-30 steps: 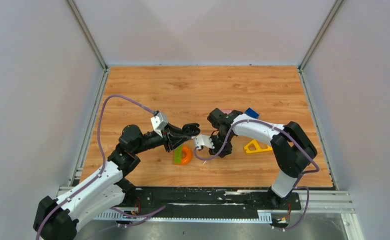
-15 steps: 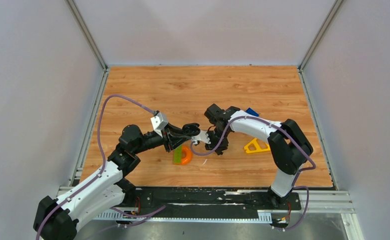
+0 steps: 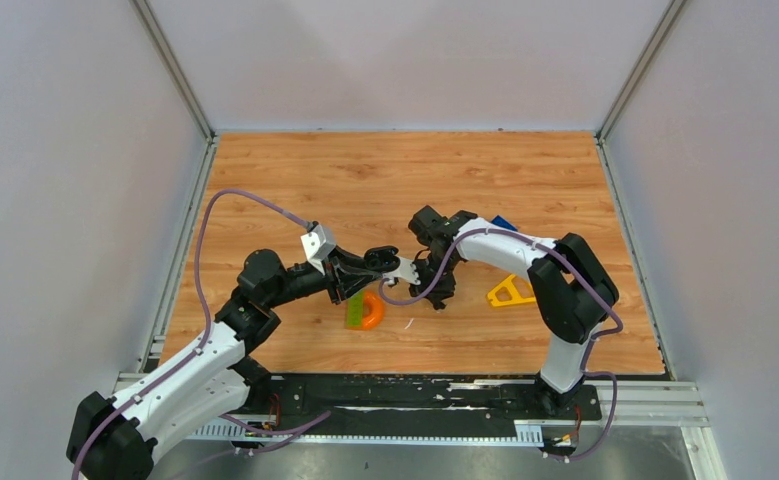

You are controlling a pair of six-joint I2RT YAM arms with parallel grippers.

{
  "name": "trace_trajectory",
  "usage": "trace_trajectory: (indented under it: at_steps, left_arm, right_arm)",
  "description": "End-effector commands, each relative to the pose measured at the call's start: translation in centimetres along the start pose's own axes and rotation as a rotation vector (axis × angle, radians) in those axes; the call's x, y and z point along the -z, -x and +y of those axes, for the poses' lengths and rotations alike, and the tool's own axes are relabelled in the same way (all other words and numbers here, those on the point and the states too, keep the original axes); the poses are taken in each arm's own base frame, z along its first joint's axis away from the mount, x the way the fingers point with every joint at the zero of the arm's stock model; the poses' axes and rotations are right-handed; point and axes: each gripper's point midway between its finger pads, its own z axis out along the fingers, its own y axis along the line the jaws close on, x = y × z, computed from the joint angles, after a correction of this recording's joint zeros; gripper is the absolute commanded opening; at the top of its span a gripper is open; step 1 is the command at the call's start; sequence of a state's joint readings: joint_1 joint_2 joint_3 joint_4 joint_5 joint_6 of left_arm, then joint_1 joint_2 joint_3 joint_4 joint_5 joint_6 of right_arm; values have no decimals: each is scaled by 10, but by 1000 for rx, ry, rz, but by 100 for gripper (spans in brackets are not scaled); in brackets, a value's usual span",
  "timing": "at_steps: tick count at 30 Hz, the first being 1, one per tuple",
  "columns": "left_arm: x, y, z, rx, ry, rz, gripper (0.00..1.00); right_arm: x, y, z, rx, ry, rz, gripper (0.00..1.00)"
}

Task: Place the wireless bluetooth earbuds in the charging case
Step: Pick up the earbud from the center of the board.

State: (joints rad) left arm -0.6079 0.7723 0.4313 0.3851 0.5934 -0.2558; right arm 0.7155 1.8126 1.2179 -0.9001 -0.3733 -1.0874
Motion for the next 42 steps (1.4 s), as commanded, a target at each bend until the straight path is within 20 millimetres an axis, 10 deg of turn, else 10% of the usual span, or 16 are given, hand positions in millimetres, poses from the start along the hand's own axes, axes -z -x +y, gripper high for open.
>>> trace_trajectory:
  at_steps: [1,42]
  left_arm:
    - [-3,26,-4,-56,-21,-60,1]
    - [-4,26,-5,-48,-30,-62,1]
  right_arm:
    - [-2,0,-3,-14,7,3,31]
    - [14,2,11,-189,170,-56,25]
